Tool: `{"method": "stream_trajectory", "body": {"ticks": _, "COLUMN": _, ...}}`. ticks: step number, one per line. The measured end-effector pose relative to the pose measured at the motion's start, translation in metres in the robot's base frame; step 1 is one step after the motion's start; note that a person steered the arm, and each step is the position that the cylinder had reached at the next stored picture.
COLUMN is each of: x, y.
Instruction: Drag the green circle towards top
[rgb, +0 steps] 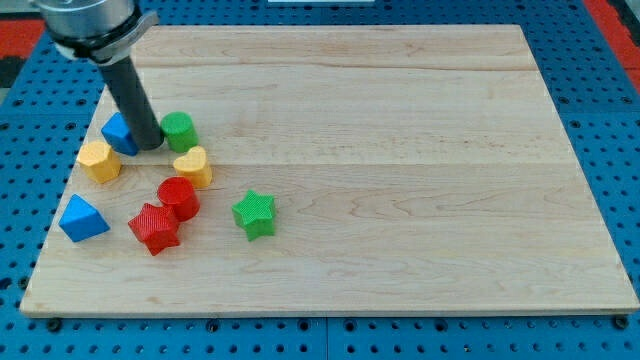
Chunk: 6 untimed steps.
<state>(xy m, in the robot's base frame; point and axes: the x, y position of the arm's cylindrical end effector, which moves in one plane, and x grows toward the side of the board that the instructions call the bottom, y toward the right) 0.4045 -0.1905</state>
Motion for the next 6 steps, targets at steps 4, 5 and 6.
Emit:
{"method": "stream_trajectory", "body": {"ticks": 4, "x": -0.099, "y": 0.091}}
{"method": "stream_trajectory", "body": {"ticks": 5, "x": -0.112, "y": 0.130}}
{"method": "stream_trajectory", "body": {"ticks": 6, "x": -0.111, "y": 0.174}}
